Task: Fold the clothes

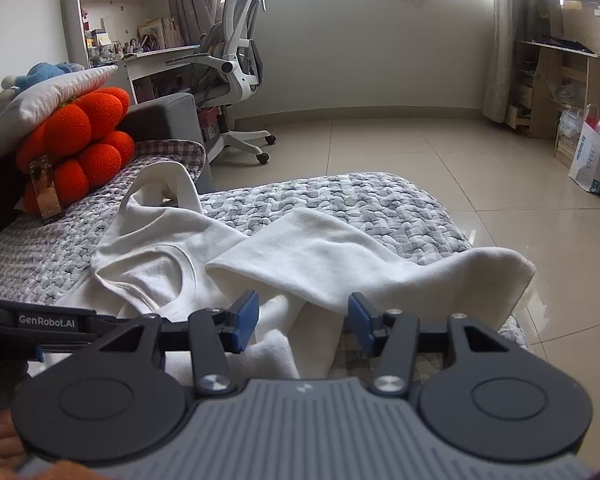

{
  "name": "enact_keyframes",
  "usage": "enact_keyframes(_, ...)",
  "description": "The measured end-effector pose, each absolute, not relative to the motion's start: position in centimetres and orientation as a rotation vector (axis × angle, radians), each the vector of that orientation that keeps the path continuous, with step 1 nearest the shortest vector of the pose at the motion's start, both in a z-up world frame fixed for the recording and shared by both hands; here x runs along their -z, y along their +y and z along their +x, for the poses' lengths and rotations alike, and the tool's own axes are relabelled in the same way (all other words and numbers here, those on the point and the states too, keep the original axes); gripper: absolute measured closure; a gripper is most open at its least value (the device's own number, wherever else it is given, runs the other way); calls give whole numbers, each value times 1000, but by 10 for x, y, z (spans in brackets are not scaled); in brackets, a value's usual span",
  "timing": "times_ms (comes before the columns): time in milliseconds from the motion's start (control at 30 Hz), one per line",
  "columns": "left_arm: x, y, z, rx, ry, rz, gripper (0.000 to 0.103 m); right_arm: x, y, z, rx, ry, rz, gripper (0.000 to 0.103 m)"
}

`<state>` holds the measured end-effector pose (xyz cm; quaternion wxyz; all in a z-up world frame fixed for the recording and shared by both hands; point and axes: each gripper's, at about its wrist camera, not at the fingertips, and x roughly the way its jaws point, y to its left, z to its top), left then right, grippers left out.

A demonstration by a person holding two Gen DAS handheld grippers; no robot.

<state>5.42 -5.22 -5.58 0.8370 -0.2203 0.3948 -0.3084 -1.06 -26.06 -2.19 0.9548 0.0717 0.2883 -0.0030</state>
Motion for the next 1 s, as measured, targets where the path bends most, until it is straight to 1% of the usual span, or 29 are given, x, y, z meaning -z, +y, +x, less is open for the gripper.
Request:
enact_keyframes(233, 30, -37, 41, 633, 705, -455, 92, 19, -268, -16, 13, 570, 181, 49)
enact_keyframes(600, -9, 18, 34, 530, 500, -597, 94, 14, -262, -23, -37, 524, 142, 48)
enact_keyframes(800, -5, 48, 45, 417, 497, -619, 94, 18, -248, -16, -88, 529, 78, 48)
enact_keyframes(1000, 18, 56, 63, 357, 594, -616, 93, 27, -226, -7, -168, 581, -16, 47)
